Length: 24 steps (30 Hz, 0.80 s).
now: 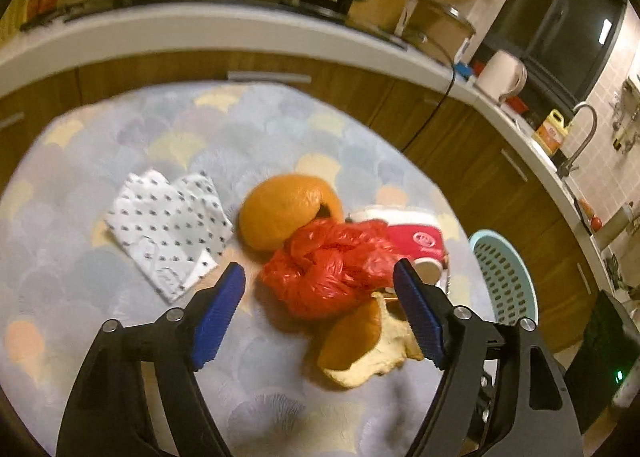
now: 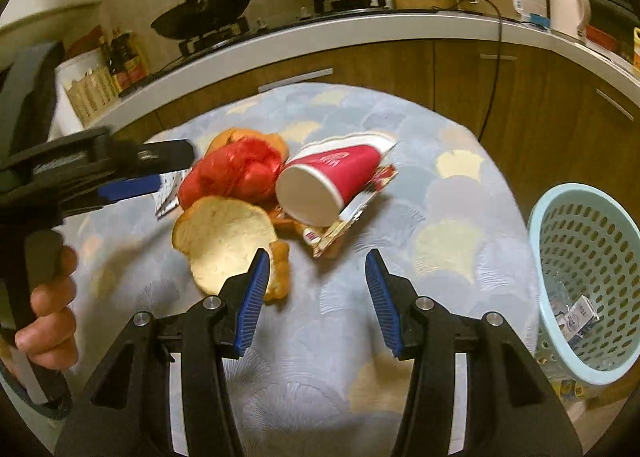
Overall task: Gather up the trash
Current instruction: 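Grasp the red plastic bag with the left tool while the right tool grasps the bread crust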
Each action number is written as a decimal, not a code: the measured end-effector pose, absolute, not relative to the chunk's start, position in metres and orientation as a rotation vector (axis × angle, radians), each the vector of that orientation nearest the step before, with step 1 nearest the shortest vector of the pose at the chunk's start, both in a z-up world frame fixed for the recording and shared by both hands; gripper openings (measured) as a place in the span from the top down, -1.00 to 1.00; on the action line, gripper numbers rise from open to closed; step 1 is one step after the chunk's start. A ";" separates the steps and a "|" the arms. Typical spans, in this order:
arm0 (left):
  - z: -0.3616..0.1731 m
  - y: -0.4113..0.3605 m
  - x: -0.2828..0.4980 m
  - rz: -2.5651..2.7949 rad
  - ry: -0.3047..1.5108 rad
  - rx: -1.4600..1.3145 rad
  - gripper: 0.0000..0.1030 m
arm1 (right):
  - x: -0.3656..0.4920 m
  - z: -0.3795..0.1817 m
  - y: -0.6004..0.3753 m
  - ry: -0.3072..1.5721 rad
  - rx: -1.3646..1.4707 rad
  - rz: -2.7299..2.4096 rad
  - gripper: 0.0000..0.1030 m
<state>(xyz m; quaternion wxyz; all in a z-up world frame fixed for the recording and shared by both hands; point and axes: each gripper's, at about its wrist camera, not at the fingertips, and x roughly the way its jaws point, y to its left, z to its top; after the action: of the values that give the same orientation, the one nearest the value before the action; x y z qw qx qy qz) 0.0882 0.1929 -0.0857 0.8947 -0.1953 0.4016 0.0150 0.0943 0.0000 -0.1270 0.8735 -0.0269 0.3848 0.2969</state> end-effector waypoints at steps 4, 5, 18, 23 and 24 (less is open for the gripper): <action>-0.099 0.189 0.103 0.011 0.854 -0.388 -0.49 | 0.097 -0.136 0.003 0.823 -0.069 0.615 0.09; -0.102 0.190 0.105 0.004 0.856 -0.395 -0.50 | 0.099 -0.138 0.002 0.834 -0.066 0.617 0.09; -0.111 0.188 0.109 -0.082 0.846 -0.475 0.10 | 0.101 -0.141 0.011 0.857 -0.101 0.650 0.06; -0.104 0.191 0.088 -0.086 0.792 -0.477 0.12 | 0.102 -0.141 0.013 0.863 -0.100 0.656 -0.09; -0.103 0.192 0.084 -0.079 0.783 -0.472 0.12 | 0.101 -0.141 0.015 0.868 -0.100 0.664 -0.16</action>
<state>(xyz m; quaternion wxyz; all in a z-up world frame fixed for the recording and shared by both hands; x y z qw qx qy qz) 0.0838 0.1924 -0.1035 0.8966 -0.2278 0.3778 -0.0380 0.1014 0.0148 -0.1411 0.8533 -0.0475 0.4124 0.3155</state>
